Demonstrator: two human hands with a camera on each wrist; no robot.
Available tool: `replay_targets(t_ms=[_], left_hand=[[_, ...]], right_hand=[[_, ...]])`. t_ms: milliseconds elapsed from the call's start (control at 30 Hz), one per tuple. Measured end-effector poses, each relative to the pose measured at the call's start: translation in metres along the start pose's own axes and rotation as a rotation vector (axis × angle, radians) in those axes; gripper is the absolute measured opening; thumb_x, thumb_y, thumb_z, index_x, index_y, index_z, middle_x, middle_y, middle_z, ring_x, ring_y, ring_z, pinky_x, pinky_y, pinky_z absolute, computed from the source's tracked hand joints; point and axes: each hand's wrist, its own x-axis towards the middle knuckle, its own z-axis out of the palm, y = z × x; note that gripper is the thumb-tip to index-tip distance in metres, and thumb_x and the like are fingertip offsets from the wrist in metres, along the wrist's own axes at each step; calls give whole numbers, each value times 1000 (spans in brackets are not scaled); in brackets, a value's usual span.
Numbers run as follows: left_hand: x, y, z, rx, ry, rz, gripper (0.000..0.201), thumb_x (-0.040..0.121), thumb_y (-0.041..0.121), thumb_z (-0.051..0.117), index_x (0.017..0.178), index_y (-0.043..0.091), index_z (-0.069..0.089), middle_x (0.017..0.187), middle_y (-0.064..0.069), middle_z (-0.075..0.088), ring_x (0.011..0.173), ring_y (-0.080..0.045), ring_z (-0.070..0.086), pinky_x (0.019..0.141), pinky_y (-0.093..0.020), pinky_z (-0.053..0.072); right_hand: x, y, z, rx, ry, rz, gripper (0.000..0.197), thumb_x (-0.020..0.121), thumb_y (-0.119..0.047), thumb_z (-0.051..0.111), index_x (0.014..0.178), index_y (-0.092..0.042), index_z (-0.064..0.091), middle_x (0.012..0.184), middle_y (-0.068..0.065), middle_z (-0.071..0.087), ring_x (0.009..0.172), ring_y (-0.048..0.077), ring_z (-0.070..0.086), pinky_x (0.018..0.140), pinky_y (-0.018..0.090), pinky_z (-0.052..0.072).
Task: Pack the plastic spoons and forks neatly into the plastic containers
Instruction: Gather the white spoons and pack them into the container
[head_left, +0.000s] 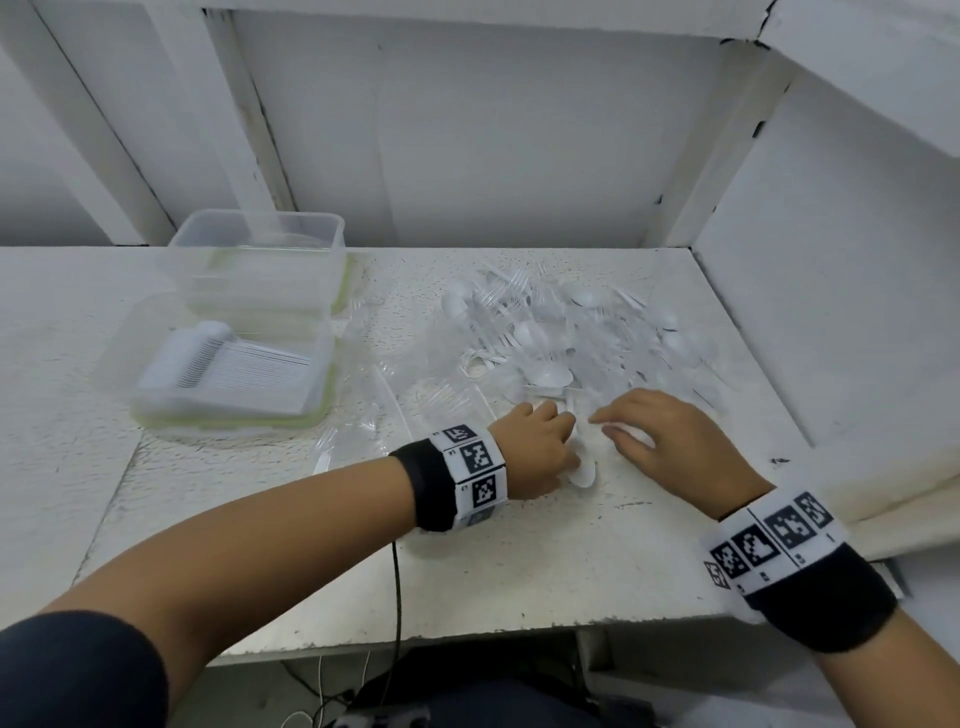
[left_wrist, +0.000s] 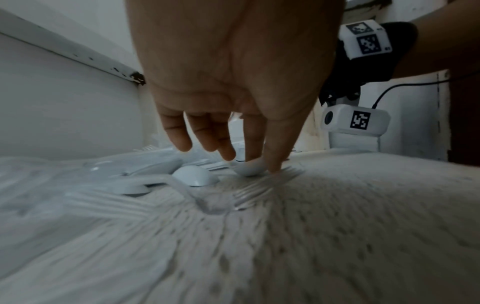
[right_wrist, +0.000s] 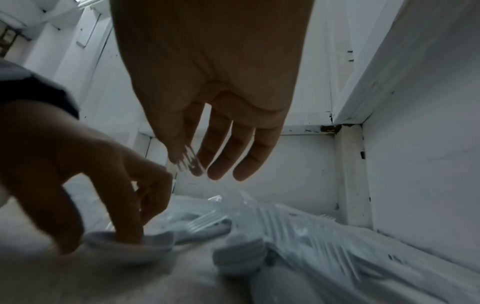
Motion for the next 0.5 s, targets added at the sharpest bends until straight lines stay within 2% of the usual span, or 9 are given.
replay_targets(t_ms=[133,233,300,400,500], left_hand=[[1,1,1,58,25,22,29,94,13,46,121,15,57,124,-8,46,112,-27,42,86,-36,35],[-4,-6,-1,26,79,63,25,95,14,45,116,16,59,123,-5,49,111,-25,43,84,-34,33],[-9,-14,-5,-78,139,67,22,94,20,48,112,13,60,121,-6,51,110,-25,45,85,-34,31],[-20,-27,-11,-185,228,49,21,93,30,53,101,11,59,109,-4,56,103,-22,49,82,-29,26],[-29,-41,-11,-200,254,30,25,93,36,53,92,12,56,99,-1,56,91,-17,49,77,-24,24]], right_hand=[[-15,4,12,-45,-62,0,22,81,-9,70,100,-20,71,93,-2,67,85,18,65,65,27,50],[-19,5,17,-80,-91,14,26,78,-7,72,101,-18,70,93,1,66,82,21,65,62,27,48],[-19,4,17,-84,-113,31,29,80,-10,70,107,-18,68,99,0,65,89,21,64,69,34,52],[-17,-1,15,-81,-231,96,37,85,-24,65,121,-24,60,109,-6,58,102,15,56,83,31,46],[-12,-8,11,-138,-368,128,56,81,-56,54,129,-29,52,115,-10,54,107,8,49,90,28,42]])
